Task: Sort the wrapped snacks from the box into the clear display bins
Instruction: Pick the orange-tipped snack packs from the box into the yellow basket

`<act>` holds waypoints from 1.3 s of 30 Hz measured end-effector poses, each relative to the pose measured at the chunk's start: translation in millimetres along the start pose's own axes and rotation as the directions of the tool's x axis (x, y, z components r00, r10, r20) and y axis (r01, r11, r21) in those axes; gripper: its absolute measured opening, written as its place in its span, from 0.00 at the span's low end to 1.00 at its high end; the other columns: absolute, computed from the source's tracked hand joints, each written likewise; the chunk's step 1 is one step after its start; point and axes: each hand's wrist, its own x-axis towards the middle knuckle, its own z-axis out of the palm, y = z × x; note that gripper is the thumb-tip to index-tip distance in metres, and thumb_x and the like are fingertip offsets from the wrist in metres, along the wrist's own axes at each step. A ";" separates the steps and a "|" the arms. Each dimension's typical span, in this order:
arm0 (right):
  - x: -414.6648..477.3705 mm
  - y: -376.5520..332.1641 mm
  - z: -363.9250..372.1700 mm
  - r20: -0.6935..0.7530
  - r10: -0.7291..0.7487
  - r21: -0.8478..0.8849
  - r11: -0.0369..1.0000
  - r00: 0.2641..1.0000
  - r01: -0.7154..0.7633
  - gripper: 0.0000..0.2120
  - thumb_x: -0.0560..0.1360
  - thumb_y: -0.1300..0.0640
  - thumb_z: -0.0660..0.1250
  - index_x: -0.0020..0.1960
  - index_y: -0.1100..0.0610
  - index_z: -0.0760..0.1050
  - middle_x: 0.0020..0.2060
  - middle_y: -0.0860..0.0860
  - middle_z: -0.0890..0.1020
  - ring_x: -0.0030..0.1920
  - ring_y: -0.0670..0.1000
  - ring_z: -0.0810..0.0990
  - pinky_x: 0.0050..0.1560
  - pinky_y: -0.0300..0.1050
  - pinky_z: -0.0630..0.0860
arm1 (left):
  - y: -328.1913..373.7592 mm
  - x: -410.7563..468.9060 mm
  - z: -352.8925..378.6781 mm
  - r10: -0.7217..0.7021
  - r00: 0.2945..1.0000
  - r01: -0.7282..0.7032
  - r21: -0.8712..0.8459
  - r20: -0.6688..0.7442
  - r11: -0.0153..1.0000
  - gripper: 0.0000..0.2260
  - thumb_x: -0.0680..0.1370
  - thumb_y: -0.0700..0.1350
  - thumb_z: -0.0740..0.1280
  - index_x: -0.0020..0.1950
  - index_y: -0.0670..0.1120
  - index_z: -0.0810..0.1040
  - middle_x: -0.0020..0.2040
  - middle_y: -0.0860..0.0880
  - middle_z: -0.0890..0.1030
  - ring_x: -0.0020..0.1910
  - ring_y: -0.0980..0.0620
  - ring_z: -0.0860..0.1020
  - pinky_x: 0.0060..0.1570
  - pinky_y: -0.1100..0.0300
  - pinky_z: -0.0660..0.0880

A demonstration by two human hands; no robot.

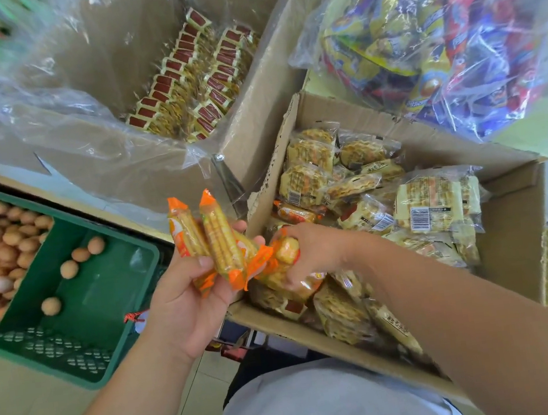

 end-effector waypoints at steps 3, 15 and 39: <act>-27.7 -3.1 -0.9 -0.163 -0.089 0.247 0.960 0.983 0.128 0.20 0.65 0.64 0.80 0.51 0.51 0.76 0.35 0.43 0.82 0.37 0.43 0.81 0.40 0.38 0.77 | -1.3 -2.2 3.3 0.019 0.999 -0.019 0.006 -0.027 1.000 0.44 0.63 0.37 0.77 0.77 0.39 0.65 0.64 0.33 0.80 0.63 0.28 0.78 0.60 0.35 0.78; -191.1 58.9 -18.5 -0.676 0.006 0.695 0.337 0.737 0.635 0.19 0.62 0.56 0.80 0.51 0.59 0.85 0.47 0.60 0.86 0.48 0.59 0.86 0.43 0.54 0.82 | -37.5 -3.8 67.5 -0.078 0.991 0.077 0.016 0.113 0.997 0.41 0.50 0.43 0.84 0.63 0.43 0.83 0.62 0.34 0.81 0.57 0.32 0.83 0.51 0.41 0.82; -353.5 433.0 -123.9 -0.700 0.476 0.467 0.869 0.532 -0.162 0.15 0.63 0.49 0.80 0.40 0.57 0.79 0.29 0.48 0.82 0.32 0.51 0.79 0.37 0.45 0.76 | -296.4 -52.8 250.4 -0.140 0.989 0.142 0.052 -0.037 0.988 0.55 0.44 0.41 0.85 0.71 0.42 0.77 0.62 0.33 0.81 0.52 0.34 0.85 0.41 0.43 0.83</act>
